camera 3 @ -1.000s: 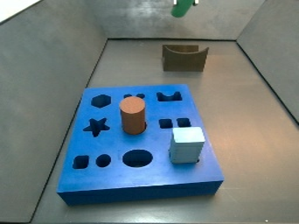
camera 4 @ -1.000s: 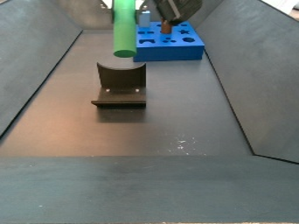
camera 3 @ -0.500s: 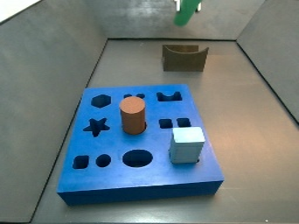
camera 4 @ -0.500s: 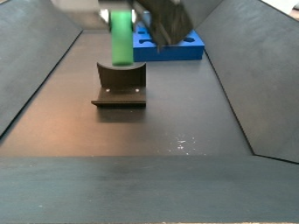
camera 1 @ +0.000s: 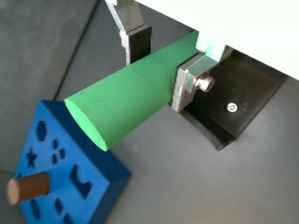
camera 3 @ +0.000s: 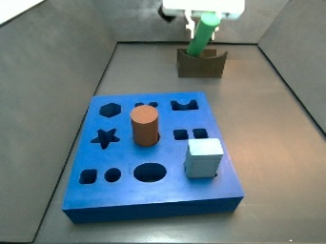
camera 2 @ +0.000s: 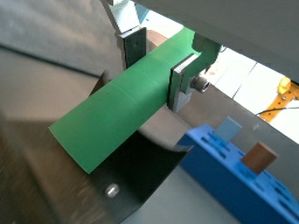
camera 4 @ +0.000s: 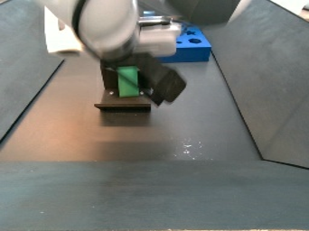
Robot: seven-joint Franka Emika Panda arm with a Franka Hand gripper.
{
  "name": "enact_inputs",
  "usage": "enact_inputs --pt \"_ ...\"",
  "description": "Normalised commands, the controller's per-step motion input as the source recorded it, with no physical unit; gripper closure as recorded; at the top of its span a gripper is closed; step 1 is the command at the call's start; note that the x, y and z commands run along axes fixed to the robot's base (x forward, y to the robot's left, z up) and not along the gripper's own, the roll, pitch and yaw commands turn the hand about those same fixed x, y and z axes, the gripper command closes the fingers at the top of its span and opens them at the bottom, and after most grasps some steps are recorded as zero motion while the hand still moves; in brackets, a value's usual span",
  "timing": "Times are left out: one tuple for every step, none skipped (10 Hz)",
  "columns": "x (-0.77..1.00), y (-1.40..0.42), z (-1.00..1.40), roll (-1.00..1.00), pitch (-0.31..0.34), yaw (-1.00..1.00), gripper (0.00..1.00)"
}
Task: Pick up the oval object. Move up. Place the oval object on the fixture. Regrasp the oval object. Move to above the board. Insert the oval object.
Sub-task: Place the oval object on the fixture, then regrasp the oval object.
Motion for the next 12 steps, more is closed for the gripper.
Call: enact_inputs --pt "0.19 0.13 -0.9 -0.19 0.02 -0.23 1.0" --pt "0.14 0.1 -0.64 -0.18 -0.019 -0.2 1.0" --pt "0.11 0.1 -0.48 -0.15 -0.041 -0.17 1.0" --pt "0.1 0.13 -0.42 -0.13 -0.068 -0.14 1.0" --pt "0.09 0.13 -0.41 -0.13 -0.076 -0.11 1.0" --pt "0.09 0.13 -0.41 -0.13 -0.076 -0.07 1.0" --pt "0.09 0.13 -0.41 -0.13 -0.074 -0.04 1.0" --pt "0.0 0.0 0.0 0.0 0.0 0.0 0.0" --pt "0.0 0.0 1.0 0.02 0.018 0.03 0.0" --pt "0.0 0.0 1.0 0.03 0.02 0.03 0.0" --pt "-0.02 0.01 1.0 0.04 0.034 0.03 0.0" --pt "-0.03 0.0 1.0 0.06 0.045 0.02 0.0"
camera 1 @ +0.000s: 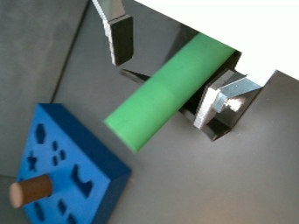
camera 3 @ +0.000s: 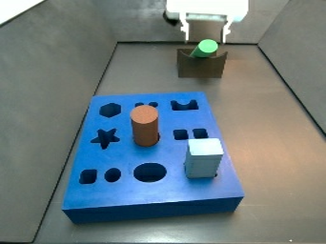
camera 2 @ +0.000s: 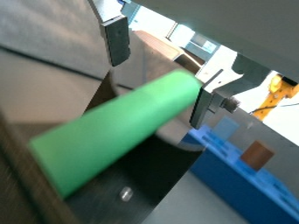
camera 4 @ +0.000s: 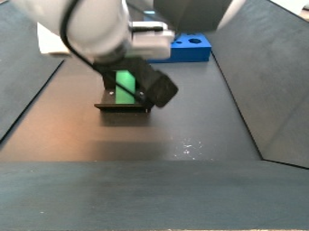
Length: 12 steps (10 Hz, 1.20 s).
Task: Pick up the oval object. Move up. Place the oval object on the fixture. Regrasp the oval object. Move to above the board. Insert the oval object.
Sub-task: Regrasp the oval object.
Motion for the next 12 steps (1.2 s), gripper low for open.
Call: enact_inputs --pt "-0.04 0.0 1.0 0.07 0.057 0.01 0.0" --pt "-0.04 0.0 0.87 0.07 0.071 0.0 0.0" --pt "-0.04 0.0 0.7 0.06 0.076 -0.01 0.0" --pt "-0.03 0.0 0.58 0.05 0.075 -0.01 0.0" --pt "-0.03 0.0 0.27 0.05 0.065 -0.03 0.0" --pt "-1.0 0.0 0.0 -0.02 0.019 0.02 0.0" --pt "-1.0 0.0 -0.07 -0.04 -0.01 0.01 0.0" --pt "-1.0 0.0 -0.04 -0.02 -0.047 -0.02 0.0" --pt "-1.0 -0.01 -0.01 0.01 -0.064 -0.02 0.0" --pt "-1.0 0.0 -0.02 0.04 -0.07 -0.02 0.0" --pt "-1.0 -0.01 -0.01 0.08 -0.08 -0.01 0.0" --pt "-1.0 -0.01 0.0 0.1 -0.088 0.0 0.0"
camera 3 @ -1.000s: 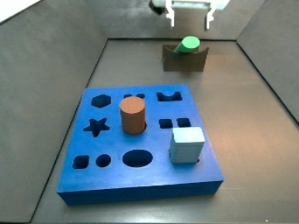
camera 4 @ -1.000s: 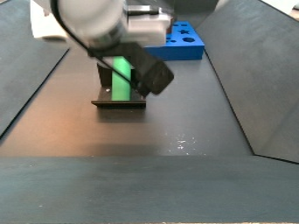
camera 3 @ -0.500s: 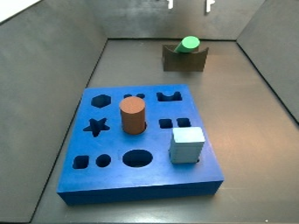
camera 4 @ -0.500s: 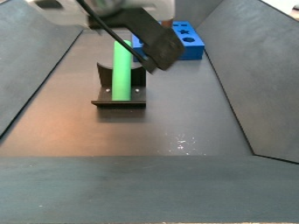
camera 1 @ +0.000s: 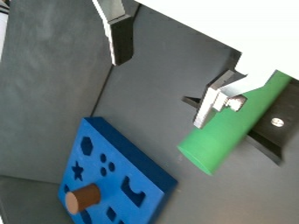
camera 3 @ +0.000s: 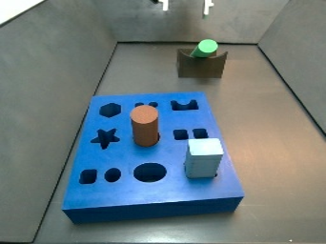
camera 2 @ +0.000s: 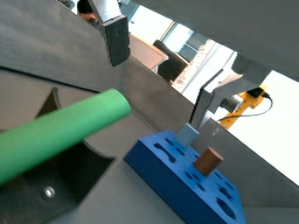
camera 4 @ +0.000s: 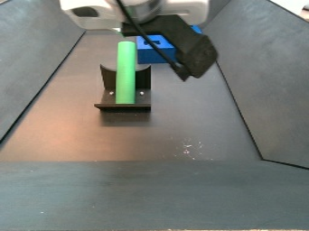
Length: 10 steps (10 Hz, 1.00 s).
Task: Pick up the oval object. Move up. Place the oval object on the fixture. Regrasp the oval object. Move to above the board. Insert the oval object.
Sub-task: Regrasp the oval object.
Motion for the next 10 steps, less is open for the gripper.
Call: enact_inputs --pt "-1.0 -0.02 0.01 0.12 -0.102 0.01 0.0" --pt "-0.92 -0.02 0.01 0.12 -0.106 0.01 0.0" --pt "-0.72 -0.02 0.02 0.13 -0.104 0.02 0.0" --pt "-0.59 -1.0 -0.81 1.0 -0.048 -0.91 0.0" --pt "-0.41 -1.0 -0.77 1.0 -0.056 -0.91 0.0" --pt "-0.26 -0.97 -0.58 1.0 -0.082 -0.92 0.0" --pt "-0.09 -0.72 -0.24 1.0 -0.116 -0.92 0.0" --pt "-0.06 -0.52 -0.12 1.0 -0.138 -0.92 0.0" --pt "-0.06 -0.24 -0.06 1.0 -0.171 -0.92 0.0" --pt "-0.06 -0.12 -0.04 1.0 -0.186 -0.92 0.0"
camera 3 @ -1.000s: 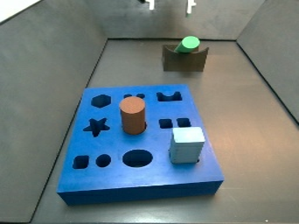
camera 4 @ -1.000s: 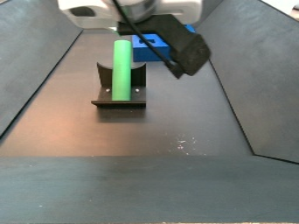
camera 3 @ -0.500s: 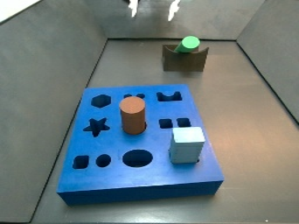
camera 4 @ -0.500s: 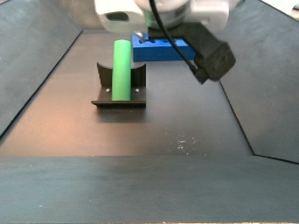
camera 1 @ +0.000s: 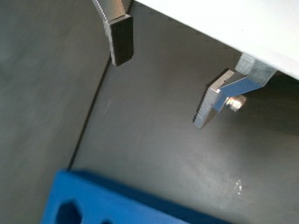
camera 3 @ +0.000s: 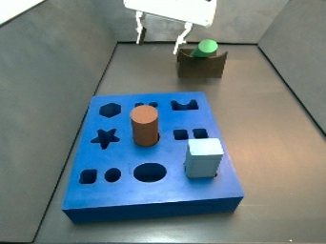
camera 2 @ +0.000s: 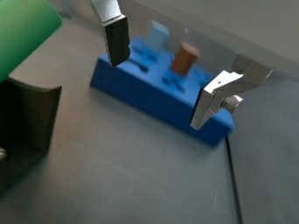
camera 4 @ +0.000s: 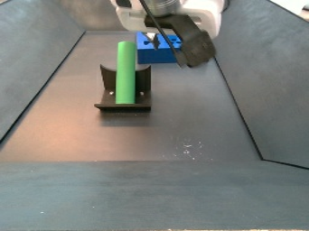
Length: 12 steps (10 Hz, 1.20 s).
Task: Pick up the oval object. Move up. Place the oval object on the fixture. Regrasp the oval object. Move to above the board. Insert the oval object.
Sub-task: Regrasp the oval object.
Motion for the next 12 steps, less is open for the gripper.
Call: enact_inputs --pt "-0.05 -0.03 0.0 1.0 -0.215 -0.93 0.0" --pt "-0.05 -0.04 -0.01 1.0 -0.233 -0.93 0.0" --pt "-0.05 -0.04 0.0 1.0 -0.25 -0.94 0.0" --pt "-0.06 -0.02 0.01 1.0 -0.272 -0.94 0.0" --pt "-0.06 -0.02 0.01 1.0 -0.285 -0.94 0.0" --pt "-0.06 -0.01 0.01 1.0 -0.295 -0.95 0.0" --pt "-0.05 -0.01 0.01 1.0 -0.298 -0.96 0.0" --pt "-0.05 -0.01 0.0 1.0 -0.295 -0.96 0.0" --pt "-0.05 -0.01 0.0 1.0 -0.285 -0.98 0.0" --pt "-0.05 -0.01 0.0 1.0 -0.271 -0.99 0.0" --pt "-0.05 -0.01 -0.01 0.99 -0.235 -1.0 0.0" --pt "-0.05 0.0 0.0 0.97 -0.193 -1.0 0.0"
